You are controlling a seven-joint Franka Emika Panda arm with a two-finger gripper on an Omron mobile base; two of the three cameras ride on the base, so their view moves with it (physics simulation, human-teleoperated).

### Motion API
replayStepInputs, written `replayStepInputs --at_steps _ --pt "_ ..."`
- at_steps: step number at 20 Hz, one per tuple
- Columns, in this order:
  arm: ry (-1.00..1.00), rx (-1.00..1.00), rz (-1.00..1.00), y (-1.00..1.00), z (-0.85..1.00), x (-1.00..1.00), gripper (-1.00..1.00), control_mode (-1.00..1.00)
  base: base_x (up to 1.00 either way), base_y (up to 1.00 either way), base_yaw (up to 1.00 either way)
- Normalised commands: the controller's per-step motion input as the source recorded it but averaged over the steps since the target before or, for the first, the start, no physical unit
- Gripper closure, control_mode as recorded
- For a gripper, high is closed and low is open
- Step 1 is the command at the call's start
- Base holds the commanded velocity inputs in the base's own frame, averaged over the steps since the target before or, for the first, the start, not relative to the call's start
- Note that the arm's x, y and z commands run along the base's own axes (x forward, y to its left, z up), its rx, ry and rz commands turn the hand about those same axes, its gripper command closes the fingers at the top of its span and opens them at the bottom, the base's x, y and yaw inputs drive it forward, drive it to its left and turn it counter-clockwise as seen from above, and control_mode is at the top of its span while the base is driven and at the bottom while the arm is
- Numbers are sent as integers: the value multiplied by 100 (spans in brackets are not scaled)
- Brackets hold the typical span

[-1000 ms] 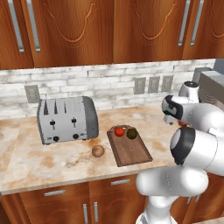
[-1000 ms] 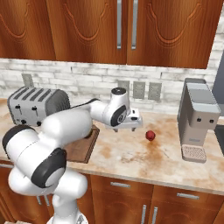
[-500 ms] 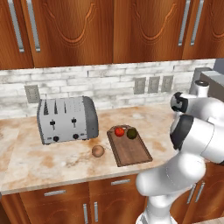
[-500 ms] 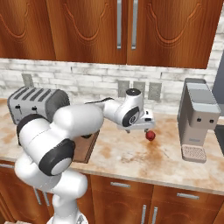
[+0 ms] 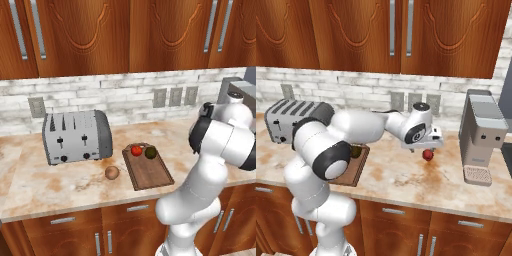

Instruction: Place the avocado, onion, tomato, and bell pepper on the cutting board.

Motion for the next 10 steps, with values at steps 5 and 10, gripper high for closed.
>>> replayStepInputs --at_steps 5,10 --pt "-1 5 0 -10 -32 32 -100 -100 0 0 0" --pt "0 5 0 -2 -22 41 -100 -100 0 0 0"
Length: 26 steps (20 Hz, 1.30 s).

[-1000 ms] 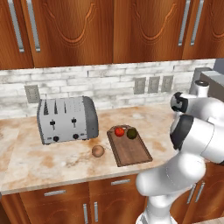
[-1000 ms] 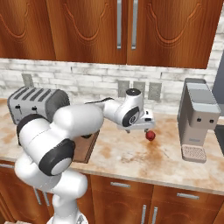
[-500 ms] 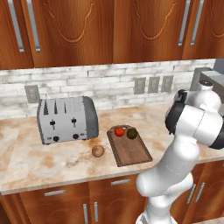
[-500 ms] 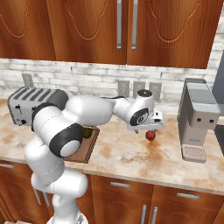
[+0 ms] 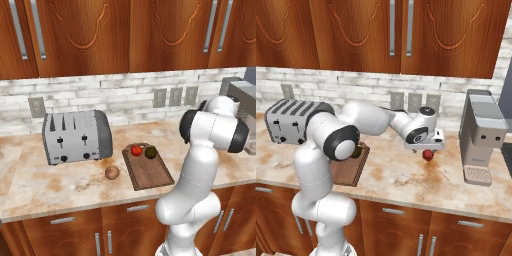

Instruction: Place the avocado, onion, tomato, and bell pepper on the cutting board.

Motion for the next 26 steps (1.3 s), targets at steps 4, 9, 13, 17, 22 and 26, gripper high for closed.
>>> replayStepInputs --at_steps 4,9,13,17,22,26 --pt "0 2 0 -11 -20 33 -100 -100 0 0 0" --pt "0 0 0 -18 -23 19 -100 -100 0 0 0" --pt "-1 0 0 -6 -29 22 -100 -100 0 0 0" --pt "-1 0 0 0 -29 30 -100 -100 0 0 0" --pt "0 0 0 0 -32 22 -100 -100 0 0 0" --pt "0 0 0 0 -36 14 100 -100 0 0 0"
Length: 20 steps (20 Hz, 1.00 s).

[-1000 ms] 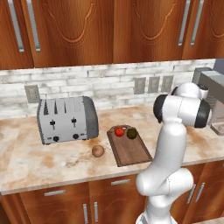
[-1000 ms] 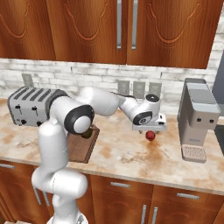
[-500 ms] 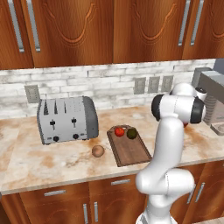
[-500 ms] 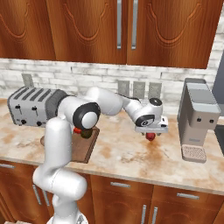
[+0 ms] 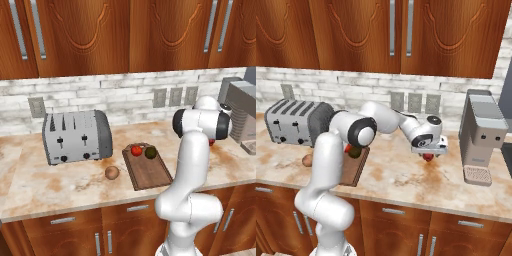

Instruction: Place the avocado, onion, tomato, and bell pepper on the cutting board.

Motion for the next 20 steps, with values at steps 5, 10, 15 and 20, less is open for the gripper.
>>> replayStepInputs --at_steps 5,10,15,20 --pt "0 0 0 0 -17 5 100 -100 0 0 0" --pt "0 1 0 0 16 -2 100 -100 0 0 0" --pt "0 0 0 9 48 -17 100 -100 0 0 0" --pt "0 0 0 19 46 -29 100 -100 0 0 0"
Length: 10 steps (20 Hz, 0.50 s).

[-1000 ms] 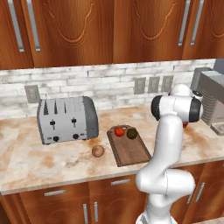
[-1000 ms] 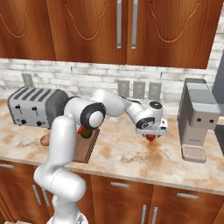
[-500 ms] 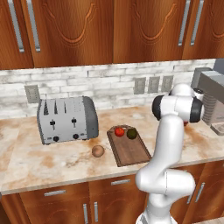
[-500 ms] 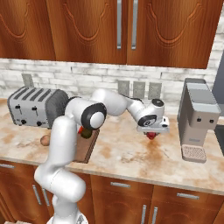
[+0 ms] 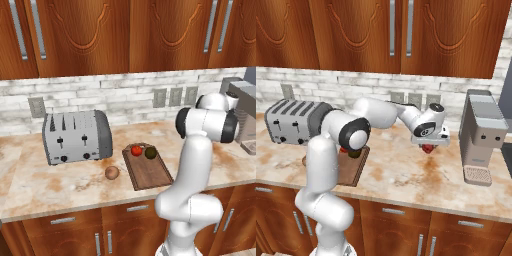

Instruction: Place the avocado, onion, tomato, and bell pepper on the cutting board.

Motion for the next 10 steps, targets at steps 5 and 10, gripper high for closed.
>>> replayStepInputs --at_steps 5,10 --pt "-1 -1 0 32 37 -32 100 -100 0 0 0" --pt "-3 -3 0 34 36 -41 100 -100 0 0 0"
